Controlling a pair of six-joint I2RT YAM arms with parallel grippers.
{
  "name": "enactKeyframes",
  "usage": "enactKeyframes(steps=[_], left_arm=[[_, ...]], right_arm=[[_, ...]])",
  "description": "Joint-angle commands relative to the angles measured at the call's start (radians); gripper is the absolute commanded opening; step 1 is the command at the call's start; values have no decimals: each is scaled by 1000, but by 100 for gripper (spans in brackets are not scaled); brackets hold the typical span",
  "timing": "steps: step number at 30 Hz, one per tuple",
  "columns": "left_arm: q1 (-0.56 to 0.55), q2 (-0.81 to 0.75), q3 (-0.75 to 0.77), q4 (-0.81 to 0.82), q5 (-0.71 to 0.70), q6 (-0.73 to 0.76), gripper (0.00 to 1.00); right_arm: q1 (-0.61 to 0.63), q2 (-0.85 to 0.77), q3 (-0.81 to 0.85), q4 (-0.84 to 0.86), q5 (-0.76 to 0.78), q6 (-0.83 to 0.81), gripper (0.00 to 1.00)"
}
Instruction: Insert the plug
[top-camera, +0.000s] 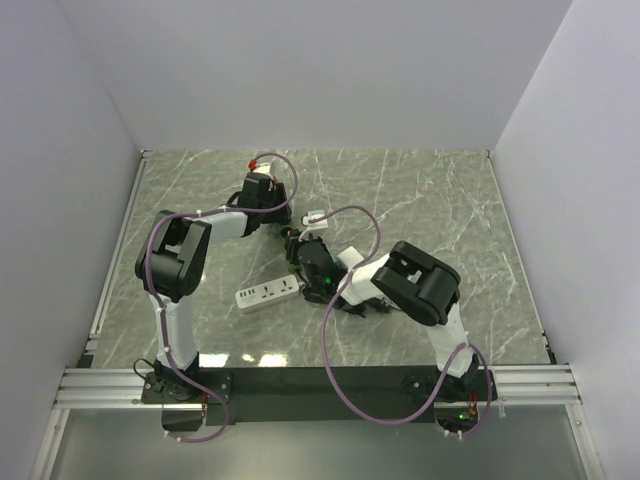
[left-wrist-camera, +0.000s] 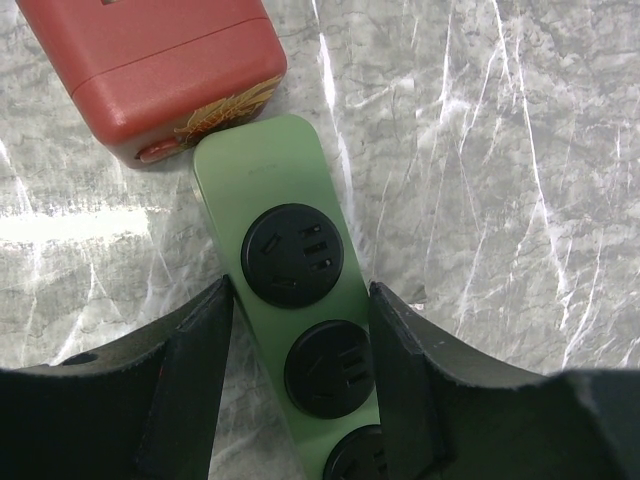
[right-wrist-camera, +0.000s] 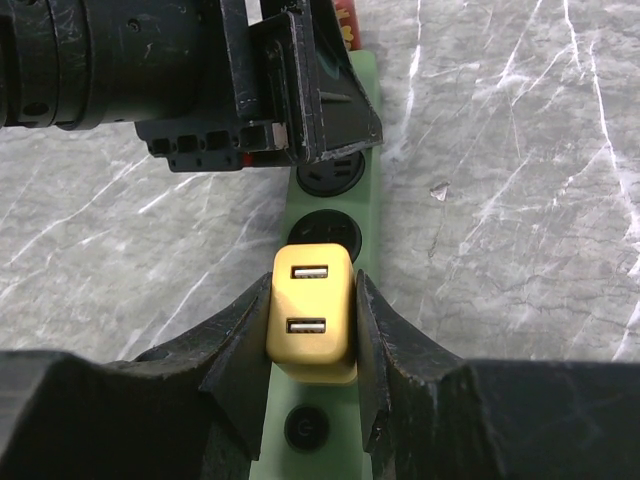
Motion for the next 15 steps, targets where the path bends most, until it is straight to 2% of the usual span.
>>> enactKeyframes(steps=[1, 7, 8, 9, 10, 11, 12, 13, 14, 15], left_arm=[[-23, 49, -5, -42, 15, 66, 25], [-23, 68, 9, -47, 29, 70, 25], [-23, 68, 7, -45, 37, 69, 25], [-23, 63, 4, -41, 38, 67, 25], [-23, 58, 3, -39, 38, 67, 25], [-23, 55, 1, -39, 35, 67, 25], [-23, 48, -3, -37, 34, 67, 26], [-23, 43, -6, -36, 31, 69, 26], [-23, 40, -8, -34, 30, 67, 26], [-23, 34, -11, -33, 29, 69, 26]], right_arm=[[156, 232, -80, -614, -475, 133, 0], [148, 119, -132, -571, -431, 106, 0], [141, 99, -139, -569, -420, 89, 5], [138, 76, -142, -566, -411, 80, 16], [133, 29, -155, -562, -402, 72, 32], [124, 2, -163, -546, -397, 55, 39], [118, -24, -169, -540, -388, 47, 60], [113, -74, -178, -537, -385, 38, 61], [108, -97, -182, -531, -379, 21, 74], [98, -122, -185, -526, -371, 14, 75]])
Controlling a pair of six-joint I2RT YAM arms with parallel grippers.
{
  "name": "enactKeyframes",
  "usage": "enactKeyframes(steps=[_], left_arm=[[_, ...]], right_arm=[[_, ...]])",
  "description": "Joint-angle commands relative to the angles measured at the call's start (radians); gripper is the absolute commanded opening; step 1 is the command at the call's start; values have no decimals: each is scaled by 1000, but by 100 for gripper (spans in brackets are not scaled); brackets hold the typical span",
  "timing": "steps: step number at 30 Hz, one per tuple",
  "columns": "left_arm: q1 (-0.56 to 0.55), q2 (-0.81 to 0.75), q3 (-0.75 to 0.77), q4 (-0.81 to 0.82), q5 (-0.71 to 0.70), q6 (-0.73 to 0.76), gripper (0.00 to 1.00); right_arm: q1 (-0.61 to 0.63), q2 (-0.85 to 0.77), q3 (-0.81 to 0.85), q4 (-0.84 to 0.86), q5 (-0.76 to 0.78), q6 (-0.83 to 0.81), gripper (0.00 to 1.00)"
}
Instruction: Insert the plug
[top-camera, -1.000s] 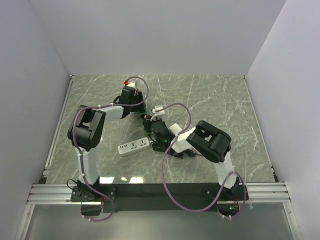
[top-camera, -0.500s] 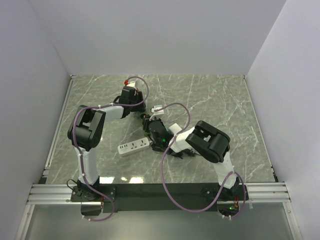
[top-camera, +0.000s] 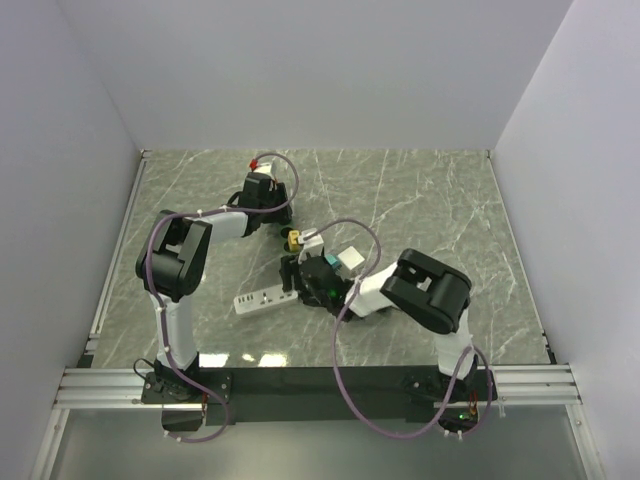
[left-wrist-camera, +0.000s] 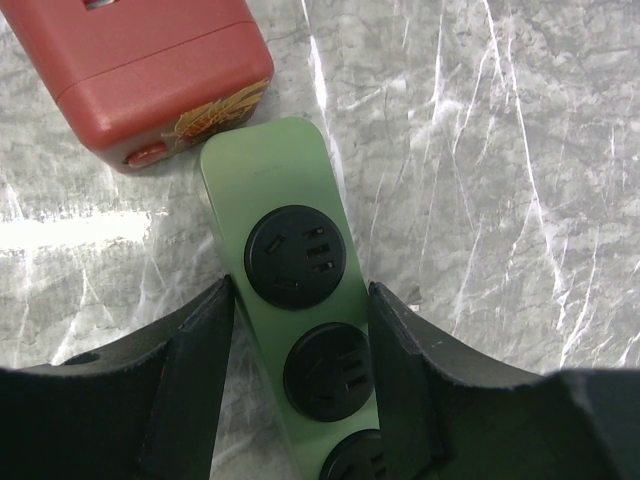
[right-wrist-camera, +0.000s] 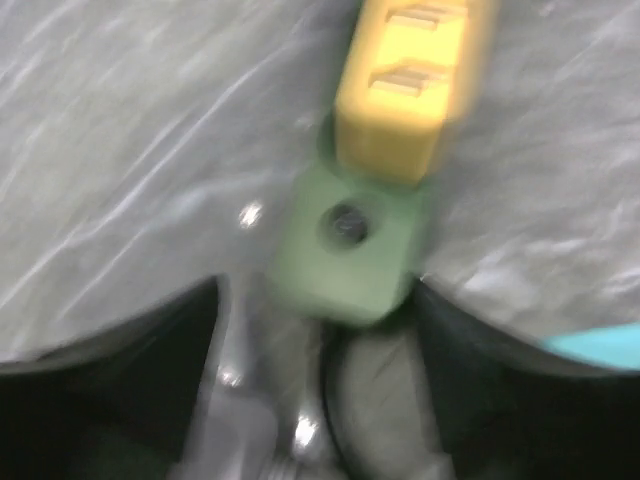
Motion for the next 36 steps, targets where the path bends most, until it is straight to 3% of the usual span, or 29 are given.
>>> enactKeyframes(steps=[1, 3, 12, 16, 18, 22, 25, 28, 36], left_arm=[[-21, 28, -14, -38, 24, 60, 26], [-21, 27, -14, -38, 24, 60, 26], [-21, 4, -21, -29, 24, 61, 26], [-21, -9, -31, -19, 28, 63, 28], [-21, -24, -40, -12, 43, 67, 35], [-21, -61, -68, 22, 62, 70, 64], [-21, -90, -87, 43, 73, 54, 76], [-21, -128, -120, 76, 77, 37, 82], [-21, -223, -200, 155, 34, 10, 86]], right_arm=[[55, -56, -78, -361, -207, -27, 90], [44, -99, -78, -353, -179, -43, 94], [0, -400, -106, -404, 19, -155, 95], [-72, -535, -158, -420, -57, -187, 95], [-126, -550, -176, -422, -100, -191, 93], [-175, -523, -175, -446, -209, -213, 89], [-181, -466, -158, -431, -239, -224, 87], [-181, -434, -153, -394, -243, -231, 85], [-181, -369, -127, -368, -248, -268, 81]])
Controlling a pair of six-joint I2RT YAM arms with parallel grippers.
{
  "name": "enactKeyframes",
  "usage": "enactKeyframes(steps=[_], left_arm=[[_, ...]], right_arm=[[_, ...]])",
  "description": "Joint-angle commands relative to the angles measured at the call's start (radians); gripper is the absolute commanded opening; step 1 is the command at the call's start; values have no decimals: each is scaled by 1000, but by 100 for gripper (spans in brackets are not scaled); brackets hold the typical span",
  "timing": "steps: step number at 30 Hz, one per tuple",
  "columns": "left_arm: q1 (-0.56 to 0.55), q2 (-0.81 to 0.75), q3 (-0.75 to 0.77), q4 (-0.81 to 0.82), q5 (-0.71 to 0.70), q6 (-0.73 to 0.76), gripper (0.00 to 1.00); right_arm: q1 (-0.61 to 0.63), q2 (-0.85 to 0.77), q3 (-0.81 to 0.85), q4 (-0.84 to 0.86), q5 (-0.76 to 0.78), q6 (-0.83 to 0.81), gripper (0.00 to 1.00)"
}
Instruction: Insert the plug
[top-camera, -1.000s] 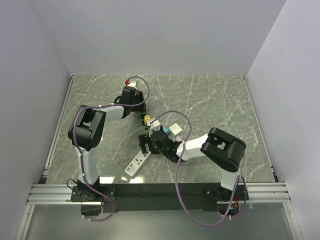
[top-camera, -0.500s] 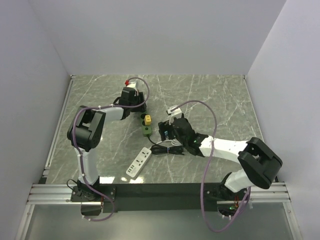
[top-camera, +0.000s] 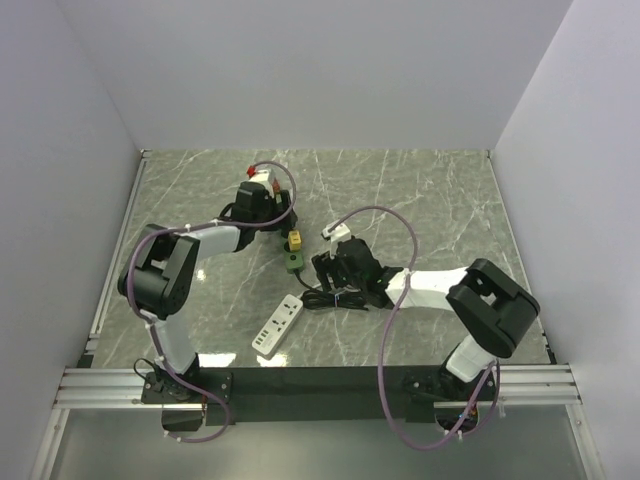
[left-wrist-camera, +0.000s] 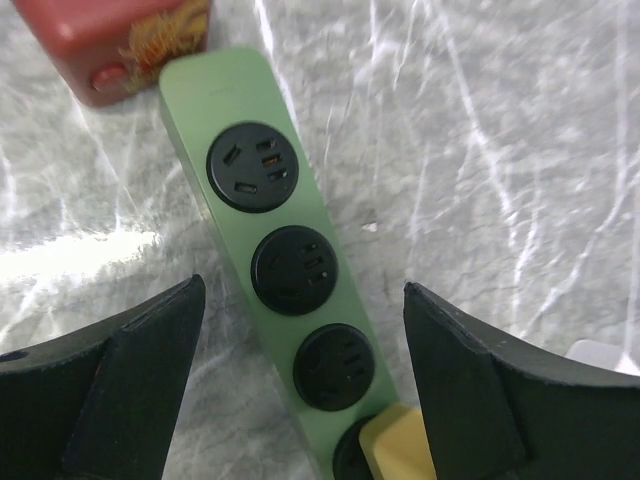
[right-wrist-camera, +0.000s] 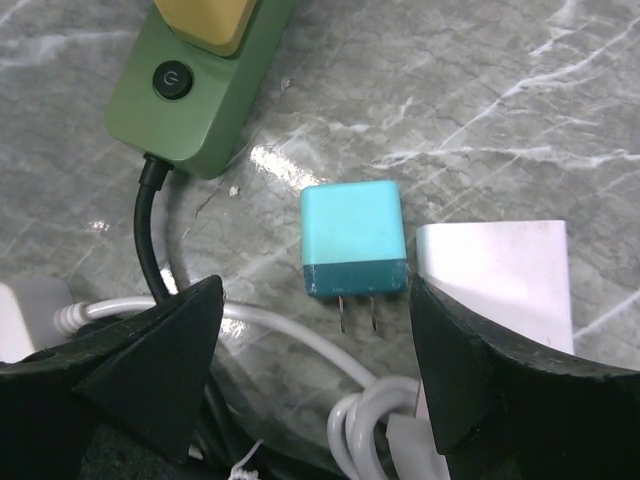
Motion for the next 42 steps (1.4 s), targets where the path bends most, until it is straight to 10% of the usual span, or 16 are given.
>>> enactKeyframes(steps=[1, 10, 20, 42], left_arm=[[-3, -73, -25, 76, -25, -19, 86], [15, -124, -79, 129, -23, -28, 86], [26, -263, -177, 192, -37, -27, 86], [-9, -354, -262, 476, 613, -112, 81]], right_arm=[[-2, 47, 38, 44, -11, -33, 81], [-11, 144, 98, 48, -21, -44, 79], [-45, 155, 94, 100, 3, -62, 8], [9, -220, -54, 456, 80, -159, 0]])
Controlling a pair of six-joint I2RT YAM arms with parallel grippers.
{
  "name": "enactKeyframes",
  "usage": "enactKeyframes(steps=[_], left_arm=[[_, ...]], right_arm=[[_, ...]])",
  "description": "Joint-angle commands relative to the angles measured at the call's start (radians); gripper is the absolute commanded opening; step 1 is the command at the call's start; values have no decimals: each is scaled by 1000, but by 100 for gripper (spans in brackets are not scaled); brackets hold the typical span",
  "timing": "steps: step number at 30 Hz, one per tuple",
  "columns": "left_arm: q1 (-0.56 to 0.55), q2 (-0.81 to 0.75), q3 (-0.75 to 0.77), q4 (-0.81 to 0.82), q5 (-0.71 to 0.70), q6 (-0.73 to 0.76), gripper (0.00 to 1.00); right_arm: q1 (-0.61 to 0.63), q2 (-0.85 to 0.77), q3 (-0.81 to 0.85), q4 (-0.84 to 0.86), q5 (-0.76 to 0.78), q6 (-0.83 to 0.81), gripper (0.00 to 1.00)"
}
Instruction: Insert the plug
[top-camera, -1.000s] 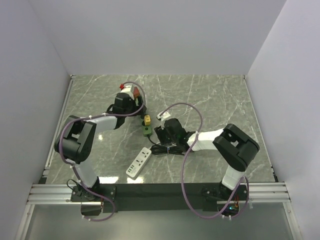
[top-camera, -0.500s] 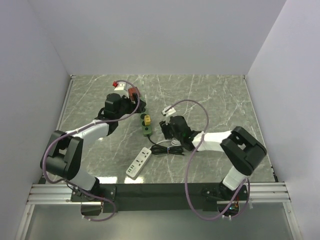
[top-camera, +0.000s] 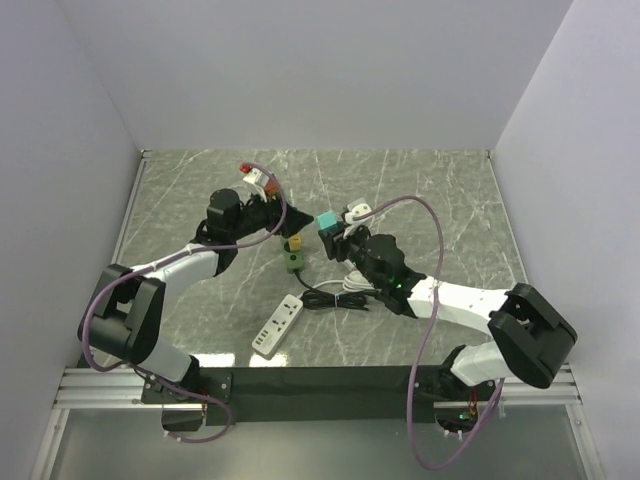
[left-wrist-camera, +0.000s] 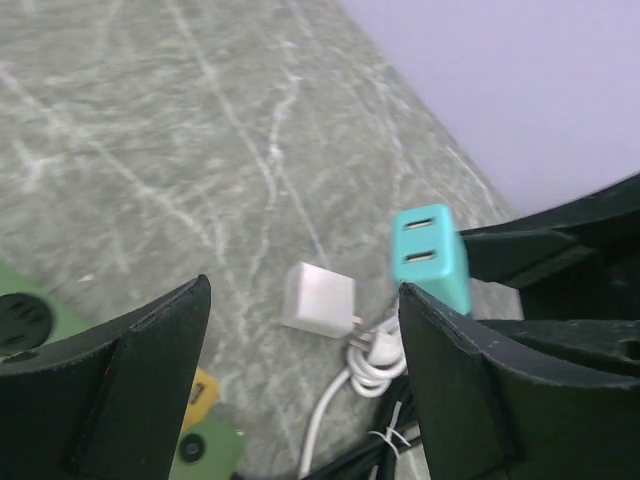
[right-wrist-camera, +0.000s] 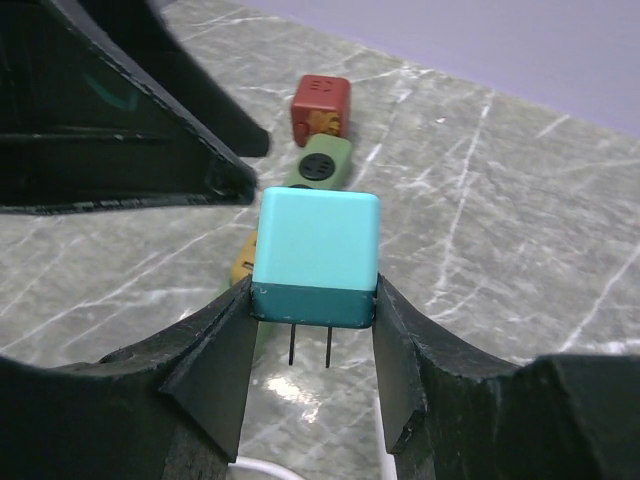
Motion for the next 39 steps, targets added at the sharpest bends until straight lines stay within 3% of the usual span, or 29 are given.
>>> enactKeyframes(steps=[1, 10, 15, 23, 30, 36, 39], left_arm=[[-22, -16, -25, 126, 115, -37, 81], [-32, -62, -81, 215, 124, -72, 81], [-40, -24, -88, 322, 184, -158, 82], [-52, -1, -98, 405, 167, -207, 81], [-66, 12, -87, 394, 193, -206, 61], [-75, 25, -70, 379, 215, -201, 56], [-77, 38, -68, 385, 226, -203, 61]], right_arm=[[25, 7, 16, 67, 19, -34, 0], [25, 10, 20, 88, 36, -30, 0], [32, -12, -1, 119, 10, -26, 0], [71, -4, -7, 160, 12, -30, 0], [83, -4, -4, 165, 64, -34, 0], [83, -12, -9, 171, 128, -27, 0], [83, -6, -6, 174, 151, -34, 0]])
